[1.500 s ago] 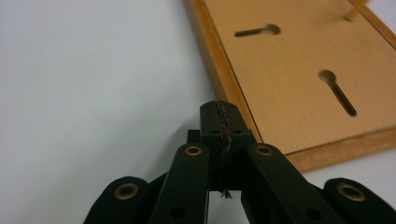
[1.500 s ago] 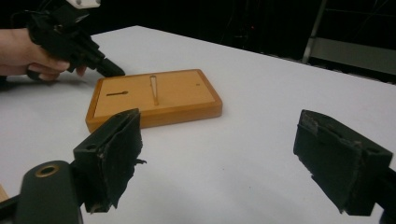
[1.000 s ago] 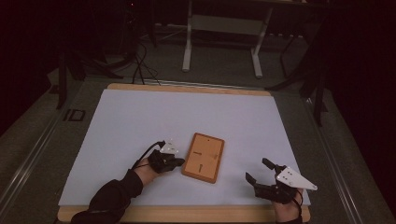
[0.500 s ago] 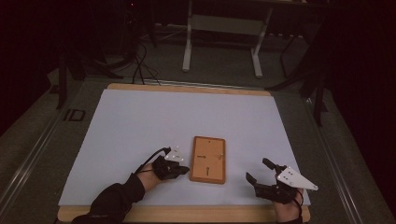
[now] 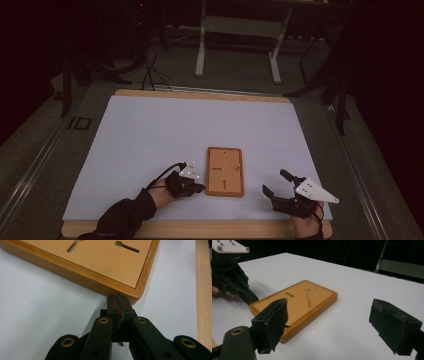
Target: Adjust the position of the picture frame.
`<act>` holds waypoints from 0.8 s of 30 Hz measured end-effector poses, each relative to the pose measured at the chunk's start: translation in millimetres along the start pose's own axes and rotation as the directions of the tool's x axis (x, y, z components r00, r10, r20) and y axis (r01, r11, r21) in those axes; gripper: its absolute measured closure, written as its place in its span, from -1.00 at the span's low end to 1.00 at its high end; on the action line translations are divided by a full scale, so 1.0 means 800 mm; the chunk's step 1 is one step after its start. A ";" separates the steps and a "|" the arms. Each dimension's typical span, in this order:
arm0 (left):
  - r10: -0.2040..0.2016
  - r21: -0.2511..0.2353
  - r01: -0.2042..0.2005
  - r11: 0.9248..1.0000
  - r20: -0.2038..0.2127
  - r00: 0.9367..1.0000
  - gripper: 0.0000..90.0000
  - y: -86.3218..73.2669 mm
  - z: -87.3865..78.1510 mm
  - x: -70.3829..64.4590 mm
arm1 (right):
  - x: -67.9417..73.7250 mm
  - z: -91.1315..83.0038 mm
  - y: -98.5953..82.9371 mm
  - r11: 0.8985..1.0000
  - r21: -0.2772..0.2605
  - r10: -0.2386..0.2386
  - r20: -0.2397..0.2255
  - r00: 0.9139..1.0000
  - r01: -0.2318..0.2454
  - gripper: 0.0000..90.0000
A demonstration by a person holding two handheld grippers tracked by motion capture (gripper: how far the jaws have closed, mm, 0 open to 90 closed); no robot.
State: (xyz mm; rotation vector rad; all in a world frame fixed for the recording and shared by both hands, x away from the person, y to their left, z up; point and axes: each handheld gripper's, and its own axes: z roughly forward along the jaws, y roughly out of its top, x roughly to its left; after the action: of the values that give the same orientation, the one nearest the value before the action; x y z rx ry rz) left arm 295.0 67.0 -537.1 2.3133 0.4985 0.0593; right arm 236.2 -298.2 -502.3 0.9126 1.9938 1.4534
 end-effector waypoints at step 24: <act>0.085 -0.004 -0.085 0.996 0.088 0.992 1.00 0.054 0.060 -0.038 | -0.001 -0.003 0.000 1.000 -0.007 -0.004 0.004 1.000 0.004 -0.67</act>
State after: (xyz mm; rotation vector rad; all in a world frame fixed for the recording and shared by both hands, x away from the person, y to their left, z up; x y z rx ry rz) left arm 290.6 -4.1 -537.8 2.3252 0.3551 -0.0018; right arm 235.0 -300.2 -501.4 0.9078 1.9852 1.4542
